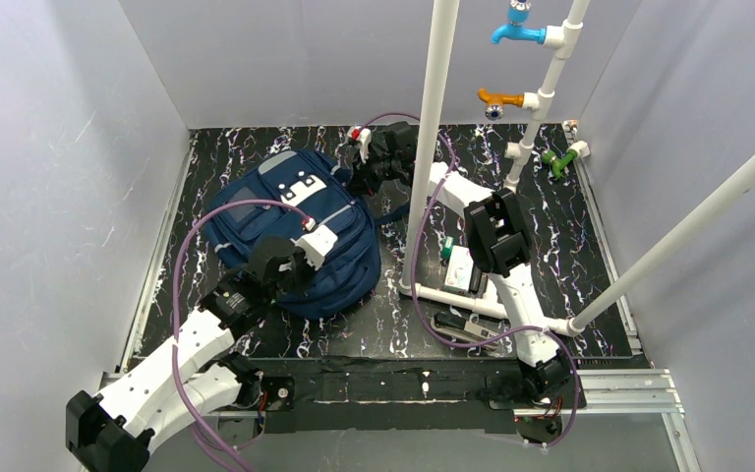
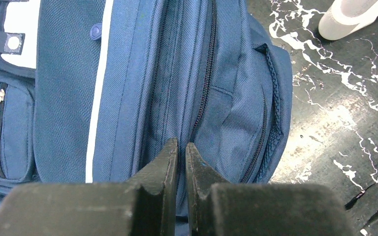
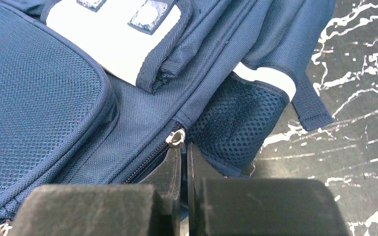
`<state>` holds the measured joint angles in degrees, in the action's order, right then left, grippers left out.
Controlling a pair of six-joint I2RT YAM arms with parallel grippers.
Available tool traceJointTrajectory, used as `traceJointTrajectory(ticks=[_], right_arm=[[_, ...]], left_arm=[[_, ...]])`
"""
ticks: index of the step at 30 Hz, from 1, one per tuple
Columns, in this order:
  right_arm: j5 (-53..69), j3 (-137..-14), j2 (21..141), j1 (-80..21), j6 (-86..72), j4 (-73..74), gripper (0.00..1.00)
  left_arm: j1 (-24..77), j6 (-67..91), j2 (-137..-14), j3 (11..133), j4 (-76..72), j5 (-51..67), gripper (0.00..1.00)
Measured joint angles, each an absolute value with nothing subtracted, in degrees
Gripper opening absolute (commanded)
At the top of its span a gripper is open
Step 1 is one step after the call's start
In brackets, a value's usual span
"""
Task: Pack the student bag
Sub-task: Zip the student bag at the center of the board.
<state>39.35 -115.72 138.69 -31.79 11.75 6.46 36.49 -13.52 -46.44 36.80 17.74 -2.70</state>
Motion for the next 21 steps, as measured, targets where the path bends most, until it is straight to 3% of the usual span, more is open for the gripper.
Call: traceJointTrajectory(ticks=[6,10,12,13,15,18,21], right_arm=[[41.56,-116.46,141.05,-32.34,8.62,0.82,0.02],[43.72,-119.85,144.94,-33.19,4.43,-4.86,0.09],[44.01,-120.81,146.43,-33.58,1.58,-7.44,0.28],[44.14,-122.8,147.65,-33.74,-0.36,-7.99,0.42],[40.27,-124.4,148.44,-33.76,-2.33,-7.66,0.98],[22.94,-115.24,140.49,-28.49,-1.83,-3.81,0.98],[17.3,-111.74,128.51,-21.67,-14.96,11.14,0.98]], left_arm=[[36.36,-13.23,-43.92,35.42,17.56,-4.43,0.0],[36.1,-13.19,-42.83,34.74,17.74,-5.34,0.0],[36.07,-12.97,-42.83,34.68,17.93,-5.65,0.0],[36.05,-12.73,-42.85,34.65,17.89,-5.82,0.0],[36.05,-11.7,-42.85,34.54,18.11,-5.89,0.0],[36.47,-7.55,-41.78,32.56,19.31,-2.09,0.0],[36.51,-4.49,-44.51,31.11,16.03,-0.6,0.0]])
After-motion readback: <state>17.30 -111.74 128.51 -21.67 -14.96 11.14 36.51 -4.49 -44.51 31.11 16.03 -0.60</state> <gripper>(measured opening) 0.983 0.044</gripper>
